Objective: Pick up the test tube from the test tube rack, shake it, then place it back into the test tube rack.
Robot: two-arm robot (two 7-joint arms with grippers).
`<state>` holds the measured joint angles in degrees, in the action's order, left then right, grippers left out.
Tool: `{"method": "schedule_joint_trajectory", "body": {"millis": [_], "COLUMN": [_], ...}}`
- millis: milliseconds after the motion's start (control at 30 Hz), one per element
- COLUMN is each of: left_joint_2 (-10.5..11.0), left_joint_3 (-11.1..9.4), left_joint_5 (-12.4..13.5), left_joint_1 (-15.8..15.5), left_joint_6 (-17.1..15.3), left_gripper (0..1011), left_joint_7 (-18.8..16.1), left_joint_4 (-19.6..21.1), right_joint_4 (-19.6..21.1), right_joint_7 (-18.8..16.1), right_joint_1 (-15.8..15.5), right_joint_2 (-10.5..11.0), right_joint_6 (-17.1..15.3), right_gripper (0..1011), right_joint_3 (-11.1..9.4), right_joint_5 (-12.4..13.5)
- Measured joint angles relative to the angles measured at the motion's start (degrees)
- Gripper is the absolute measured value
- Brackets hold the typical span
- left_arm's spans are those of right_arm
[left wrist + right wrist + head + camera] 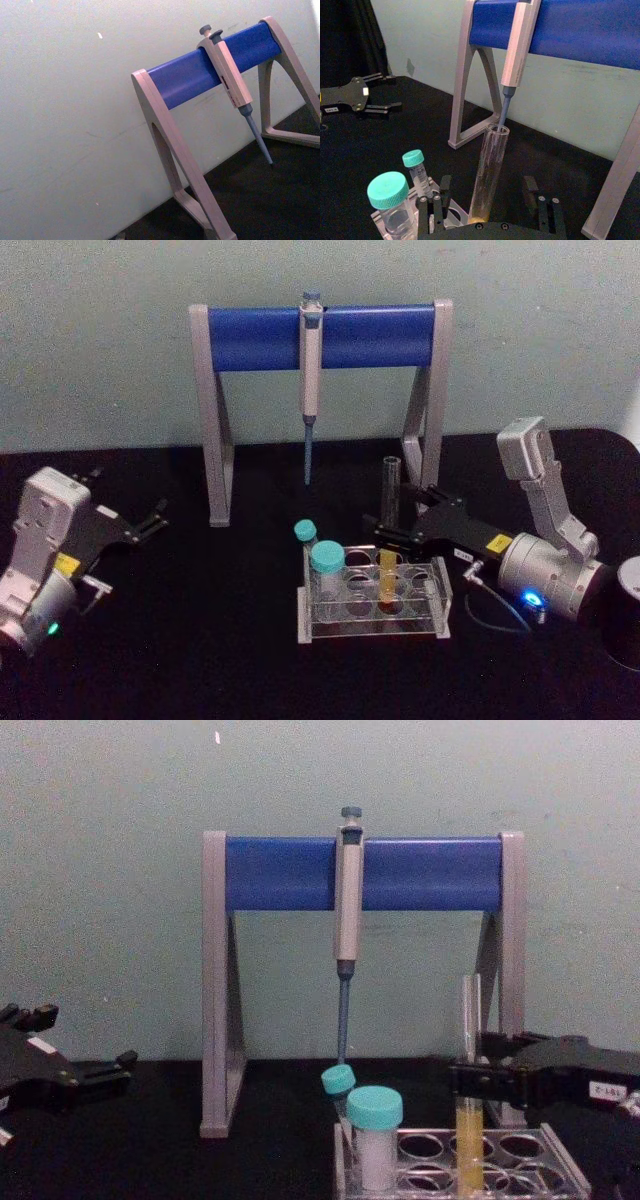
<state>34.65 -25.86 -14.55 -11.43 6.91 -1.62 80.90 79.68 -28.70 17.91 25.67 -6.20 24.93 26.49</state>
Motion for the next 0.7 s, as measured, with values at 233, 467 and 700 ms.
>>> {"method": "schedule_joint_trajectory", "body": {"millis": [233,467,700], "left_joint_2": [0.00,0.00,0.00], "left_joint_3": [0.00,0.00,0.00], "left_joint_5": [0.00,0.00,0.00], "left_joint_1": [0.00,0.00,0.00], "left_joint_6": [0.00,0.00,0.00], "left_gripper": [1010,1010,1010], "left_joint_7": [0.00,0.00,0.00], "left_joint_4": [0.00,0.00,0.00], "right_joint_4": [0.04,0.07,0.09], "right_joint_7": [0.04,0.04,0.02], "right_joint_1": [-0.01,-0.01,-0.01], "right_joint_2": [0.00,0.00,0.00], "right_joint_6": [0.00,0.00,0.00], "right_gripper": [762,546,322], "right_joint_3": [-0.05,-0.05,-0.05], "right_joint_5": [0.03,0.03,0.04]}}
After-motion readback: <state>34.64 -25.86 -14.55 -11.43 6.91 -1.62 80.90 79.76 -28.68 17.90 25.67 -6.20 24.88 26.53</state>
